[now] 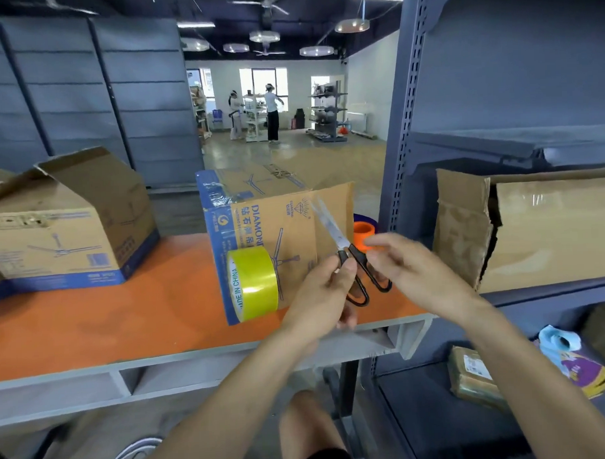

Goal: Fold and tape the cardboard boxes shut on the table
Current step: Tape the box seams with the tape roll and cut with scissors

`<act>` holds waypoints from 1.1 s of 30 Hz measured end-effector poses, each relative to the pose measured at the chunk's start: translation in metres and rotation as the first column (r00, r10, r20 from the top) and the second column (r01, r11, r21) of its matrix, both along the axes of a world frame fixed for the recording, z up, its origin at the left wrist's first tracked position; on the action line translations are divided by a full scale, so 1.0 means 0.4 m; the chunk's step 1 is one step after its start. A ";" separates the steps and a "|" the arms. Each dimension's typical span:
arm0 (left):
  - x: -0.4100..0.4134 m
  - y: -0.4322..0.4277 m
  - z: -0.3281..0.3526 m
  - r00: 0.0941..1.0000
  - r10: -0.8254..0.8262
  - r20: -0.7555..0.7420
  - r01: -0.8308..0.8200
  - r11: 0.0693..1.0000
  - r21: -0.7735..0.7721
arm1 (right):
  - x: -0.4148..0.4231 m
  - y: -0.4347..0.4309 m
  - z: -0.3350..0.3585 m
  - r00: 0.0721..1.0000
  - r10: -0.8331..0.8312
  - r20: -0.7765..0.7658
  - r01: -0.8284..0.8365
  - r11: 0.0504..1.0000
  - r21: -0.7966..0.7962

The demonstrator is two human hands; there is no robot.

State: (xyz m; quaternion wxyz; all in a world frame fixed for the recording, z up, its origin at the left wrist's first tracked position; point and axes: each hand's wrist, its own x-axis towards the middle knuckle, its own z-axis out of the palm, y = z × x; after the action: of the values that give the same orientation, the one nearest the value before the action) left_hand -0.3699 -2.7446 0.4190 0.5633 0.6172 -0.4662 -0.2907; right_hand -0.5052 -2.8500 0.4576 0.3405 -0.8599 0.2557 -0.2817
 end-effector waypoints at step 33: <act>0.309 0.238 0.091 0.865 0.496 0.080 -0.502 0.858 0.104 | 0.228 0.022 0.018 0.937 0.323 0.132 -0.346 0.816 0.463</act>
State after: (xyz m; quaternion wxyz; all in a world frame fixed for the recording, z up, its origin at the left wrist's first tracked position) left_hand -0.2462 -2.6493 0.4552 0.5689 0.7570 -0.2860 -0.1469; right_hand -0.4140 -2.8412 0.4649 0.5925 -0.7732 0.1542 -0.1654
